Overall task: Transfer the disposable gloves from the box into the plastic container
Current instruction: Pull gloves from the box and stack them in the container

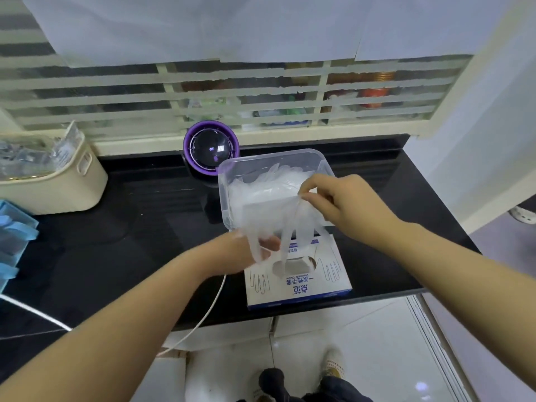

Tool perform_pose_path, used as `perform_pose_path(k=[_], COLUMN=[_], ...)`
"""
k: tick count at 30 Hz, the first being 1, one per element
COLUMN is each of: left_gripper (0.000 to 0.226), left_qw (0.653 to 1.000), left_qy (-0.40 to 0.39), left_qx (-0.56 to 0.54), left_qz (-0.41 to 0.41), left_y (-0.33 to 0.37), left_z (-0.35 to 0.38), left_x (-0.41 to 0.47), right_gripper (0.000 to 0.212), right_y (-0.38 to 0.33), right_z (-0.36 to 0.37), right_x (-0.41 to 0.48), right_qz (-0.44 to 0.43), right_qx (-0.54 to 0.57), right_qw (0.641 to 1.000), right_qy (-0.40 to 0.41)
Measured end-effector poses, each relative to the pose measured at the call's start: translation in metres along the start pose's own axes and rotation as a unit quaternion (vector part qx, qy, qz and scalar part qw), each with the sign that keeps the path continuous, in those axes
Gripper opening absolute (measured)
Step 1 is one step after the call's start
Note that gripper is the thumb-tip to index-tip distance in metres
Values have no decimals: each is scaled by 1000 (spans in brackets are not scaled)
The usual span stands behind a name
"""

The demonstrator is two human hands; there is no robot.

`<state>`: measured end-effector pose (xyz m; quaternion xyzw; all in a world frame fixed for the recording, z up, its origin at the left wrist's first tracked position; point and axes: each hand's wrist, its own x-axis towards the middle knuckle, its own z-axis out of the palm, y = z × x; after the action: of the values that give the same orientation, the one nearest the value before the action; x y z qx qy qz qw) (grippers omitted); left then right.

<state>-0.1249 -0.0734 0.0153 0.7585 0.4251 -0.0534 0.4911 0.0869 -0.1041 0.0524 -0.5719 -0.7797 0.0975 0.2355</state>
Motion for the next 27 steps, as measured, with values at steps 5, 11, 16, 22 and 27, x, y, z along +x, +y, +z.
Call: perform_pose_path(k=[5,11,16,22,27], left_gripper=[33,80,45,16,14], left_qw=[880,812,860,903,834], left_qy=[123,59,150,303,336], left_qx=[-459,-580,-480,-303,-437], left_qz=[6,23,84,37,-36], left_y=[1,13,28,35,38], left_z=[-32,-52,-58,-66,-49], left_x=[-17,-23,-4,28,66], right_gripper=[15,27,14,18,44], right_y=[0,-8,2,35,38], right_z=[-24,-41,-39,-34,-18], right_x=[11,28,41,64,81], right_qz=[-69,-158,-211,-151,-17], right_qx=[-55,-140,-198,-213,-184], right_qw=[996,976,957,965,982], right_qy=[24,43,27,-13,-40])
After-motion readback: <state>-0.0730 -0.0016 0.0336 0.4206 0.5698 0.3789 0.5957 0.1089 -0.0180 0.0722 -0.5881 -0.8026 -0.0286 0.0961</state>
